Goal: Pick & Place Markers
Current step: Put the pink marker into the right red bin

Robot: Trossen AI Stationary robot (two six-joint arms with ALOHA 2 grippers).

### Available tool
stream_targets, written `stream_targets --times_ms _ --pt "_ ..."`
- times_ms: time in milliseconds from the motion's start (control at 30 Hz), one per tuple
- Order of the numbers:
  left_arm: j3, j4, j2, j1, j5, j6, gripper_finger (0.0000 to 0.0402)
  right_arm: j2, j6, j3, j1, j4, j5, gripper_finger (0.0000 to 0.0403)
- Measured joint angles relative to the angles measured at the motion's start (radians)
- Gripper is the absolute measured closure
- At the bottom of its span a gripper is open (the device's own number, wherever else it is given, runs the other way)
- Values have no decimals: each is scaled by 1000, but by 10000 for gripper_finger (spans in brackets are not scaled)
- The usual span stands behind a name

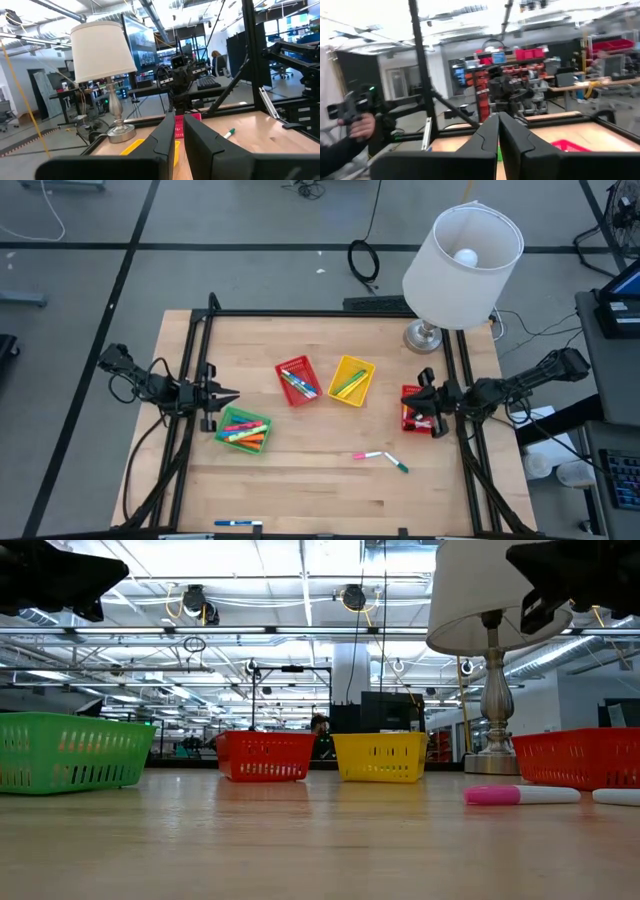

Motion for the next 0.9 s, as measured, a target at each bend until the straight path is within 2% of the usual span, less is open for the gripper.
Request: stream_targets --times_ms 233,900 --pt "0 -1 0 0 -25 -4 355 0 40 -25 0 -11 101 403" --pt "0 -6 0 0 -25 -19 355 0 33 -29 0 -38 99 403"
